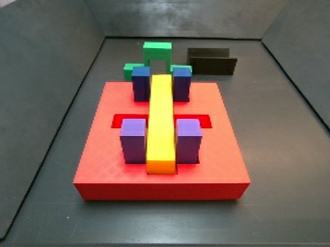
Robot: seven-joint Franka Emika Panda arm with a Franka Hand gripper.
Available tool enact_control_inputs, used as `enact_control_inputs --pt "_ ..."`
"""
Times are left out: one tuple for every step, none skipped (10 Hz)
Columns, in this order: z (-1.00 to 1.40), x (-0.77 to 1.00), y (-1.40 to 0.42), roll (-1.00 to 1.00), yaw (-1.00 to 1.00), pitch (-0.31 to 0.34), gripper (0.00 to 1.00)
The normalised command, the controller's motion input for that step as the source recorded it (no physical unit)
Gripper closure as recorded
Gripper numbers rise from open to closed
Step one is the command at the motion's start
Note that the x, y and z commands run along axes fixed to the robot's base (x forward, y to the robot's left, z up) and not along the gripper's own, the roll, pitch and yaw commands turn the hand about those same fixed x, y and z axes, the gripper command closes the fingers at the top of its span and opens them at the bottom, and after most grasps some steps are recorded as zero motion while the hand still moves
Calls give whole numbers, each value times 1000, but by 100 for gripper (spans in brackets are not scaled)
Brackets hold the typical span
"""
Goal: Pick up the green object. Move up. Move to above the board. Insert the green object.
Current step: Pick up the green object.
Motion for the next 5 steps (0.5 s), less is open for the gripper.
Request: enact_control_inputs --pt "-14 0 0 7 0 0 0" --pt "-80 0 -20 26 0 0 0" --pt "-143 0 -149 46 0 0 0" --pt "-163 0 -254 60 -3 0 0" --pt "-197 0 -440 110 0 0 0"
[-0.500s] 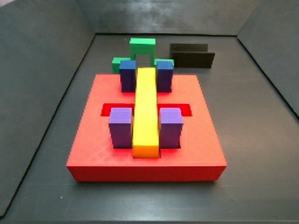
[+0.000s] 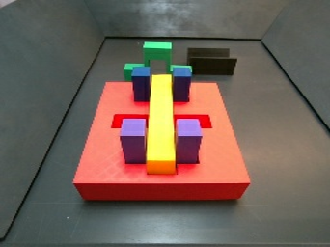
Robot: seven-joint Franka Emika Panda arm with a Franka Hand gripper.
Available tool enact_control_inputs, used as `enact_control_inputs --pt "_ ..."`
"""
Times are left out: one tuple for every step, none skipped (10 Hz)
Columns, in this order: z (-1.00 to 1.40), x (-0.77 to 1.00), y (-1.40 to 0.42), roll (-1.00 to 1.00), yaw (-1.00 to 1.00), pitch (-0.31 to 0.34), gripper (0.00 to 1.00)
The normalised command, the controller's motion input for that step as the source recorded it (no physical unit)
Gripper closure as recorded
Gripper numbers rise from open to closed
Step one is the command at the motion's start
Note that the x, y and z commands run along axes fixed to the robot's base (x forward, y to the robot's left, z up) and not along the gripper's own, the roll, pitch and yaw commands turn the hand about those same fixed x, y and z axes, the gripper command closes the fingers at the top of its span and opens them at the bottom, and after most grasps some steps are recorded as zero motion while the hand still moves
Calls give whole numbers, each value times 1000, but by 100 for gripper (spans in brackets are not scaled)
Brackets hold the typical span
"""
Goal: Pick up the green object. Move up. Move to above the board. Insert the green object.
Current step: Pick up the green object.
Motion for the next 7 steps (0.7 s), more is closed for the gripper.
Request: enact_control_inputs --pt "-206 0 -509 113 0 0 0" --pt "-186 0 -511 84 0 0 0" --pt "-131 0 -369 20 0 0 0" --pt "-89 0 -274 0 0 0 0" --pt "-29 20 -197 0 0 0 0" --pt "-11 54 -174 0 0 0 0" --pt "-134 0 -374 71 0 0 0"
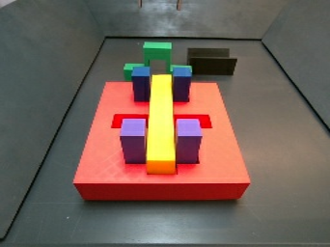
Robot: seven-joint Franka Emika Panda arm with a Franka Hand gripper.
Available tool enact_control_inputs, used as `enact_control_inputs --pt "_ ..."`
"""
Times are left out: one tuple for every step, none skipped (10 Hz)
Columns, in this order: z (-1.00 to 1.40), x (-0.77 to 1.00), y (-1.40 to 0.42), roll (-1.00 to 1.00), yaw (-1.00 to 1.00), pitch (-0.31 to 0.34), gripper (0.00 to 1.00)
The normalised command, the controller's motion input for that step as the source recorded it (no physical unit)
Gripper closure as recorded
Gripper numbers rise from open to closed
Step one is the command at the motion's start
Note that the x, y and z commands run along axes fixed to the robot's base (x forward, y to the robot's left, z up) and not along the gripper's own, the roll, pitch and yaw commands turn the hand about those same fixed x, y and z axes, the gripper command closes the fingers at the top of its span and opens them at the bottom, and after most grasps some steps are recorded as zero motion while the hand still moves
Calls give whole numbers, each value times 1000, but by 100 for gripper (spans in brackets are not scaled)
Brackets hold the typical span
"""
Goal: Pick up the green object. Move up. Move to above the board. Insert the green object.
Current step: Pick up the green object.
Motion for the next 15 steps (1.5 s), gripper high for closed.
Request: enact_control_inputs --pt "-231 66 -523 26 0 -10 0" --pt "-289 83 -534 3 0 -50 0" --pt "-389 126 -460 0 0 -90 0" --pt "-497 154 -354 0 0 -123 0" --pt "-534 14 -280 47 0 -139 0" --pt "-520 0 -289 64 0 -141 0" --pt "-531 -11 -323 81 0 -149 0" --pt "-529 -111 -311 140 0 -140 0" --pt "-437 -129 -274 157 11 -114 0" --pt "-337 -111 -191 149 0 -80 0" --pt "-286 -86 -143 149 6 -46 0" --pt "-271 0 -11 76 29 -29 0" --pt "-226 0 106 0 37 0 0" --pt "-214 0 91 0 14 0 0" --pt "-203 0 126 0 23 0 0"
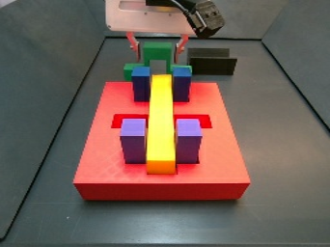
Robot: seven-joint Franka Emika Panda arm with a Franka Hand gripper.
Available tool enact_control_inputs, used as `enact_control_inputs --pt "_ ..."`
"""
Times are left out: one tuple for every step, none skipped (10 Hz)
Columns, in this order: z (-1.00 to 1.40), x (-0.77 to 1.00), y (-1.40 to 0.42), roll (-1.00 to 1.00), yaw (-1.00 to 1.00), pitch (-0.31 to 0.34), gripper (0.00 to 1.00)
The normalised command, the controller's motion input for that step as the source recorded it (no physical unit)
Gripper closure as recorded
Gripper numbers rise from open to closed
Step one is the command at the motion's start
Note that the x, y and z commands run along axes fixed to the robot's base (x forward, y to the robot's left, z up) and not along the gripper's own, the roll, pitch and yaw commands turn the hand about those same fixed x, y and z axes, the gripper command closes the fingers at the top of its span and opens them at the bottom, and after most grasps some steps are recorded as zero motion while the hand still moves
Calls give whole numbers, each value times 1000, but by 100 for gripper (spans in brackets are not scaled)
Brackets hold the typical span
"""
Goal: Pick up the green object. Move up. Move to above the board. Insert the green object.
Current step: Pick up the green object.
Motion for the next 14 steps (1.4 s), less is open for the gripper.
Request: enact_control_inputs --pt "-131 0 114 1 60 0 0" --pt "-34 0 40 0 0 0 0" --pt "-9 0 0 0 14 0 0" --pt "0 20 -14 6 0 0 0" --pt "0 54 0 0 -14 0 100" --pt "0 0 0 0 0 0 100" --pt "0 0 0 0 0 0 100" --pt "0 0 0 0 0 0 100" --pt "0 0 0 0 0 0 100" --pt "0 0 0 0 0 0 100" --pt "0 0 0 0 0 0 100" --pt "0 0 0 0 0 0 100" --pt "0 0 0 0 0 0 100" --pt "0 0 0 0 0 0 100"
